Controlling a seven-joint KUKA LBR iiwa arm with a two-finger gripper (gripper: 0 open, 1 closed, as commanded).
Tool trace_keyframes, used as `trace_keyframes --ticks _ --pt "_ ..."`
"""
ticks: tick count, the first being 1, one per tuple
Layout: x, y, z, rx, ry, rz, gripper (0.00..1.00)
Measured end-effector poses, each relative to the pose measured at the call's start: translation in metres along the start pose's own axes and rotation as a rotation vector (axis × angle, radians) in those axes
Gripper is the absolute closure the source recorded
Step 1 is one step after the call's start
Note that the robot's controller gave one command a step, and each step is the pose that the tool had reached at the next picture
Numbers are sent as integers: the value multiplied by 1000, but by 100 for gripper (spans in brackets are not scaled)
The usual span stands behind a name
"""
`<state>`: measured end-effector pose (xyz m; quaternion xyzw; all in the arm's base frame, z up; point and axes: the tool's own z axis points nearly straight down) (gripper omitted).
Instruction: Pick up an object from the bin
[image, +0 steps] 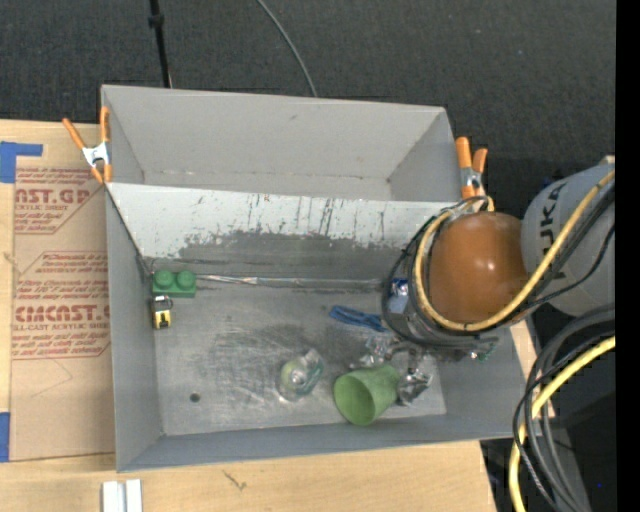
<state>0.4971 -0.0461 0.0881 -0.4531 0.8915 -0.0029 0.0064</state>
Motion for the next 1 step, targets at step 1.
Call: trace_keyframes --ticks 1 --pt "-12 7 -159 -5 2 -194 100"
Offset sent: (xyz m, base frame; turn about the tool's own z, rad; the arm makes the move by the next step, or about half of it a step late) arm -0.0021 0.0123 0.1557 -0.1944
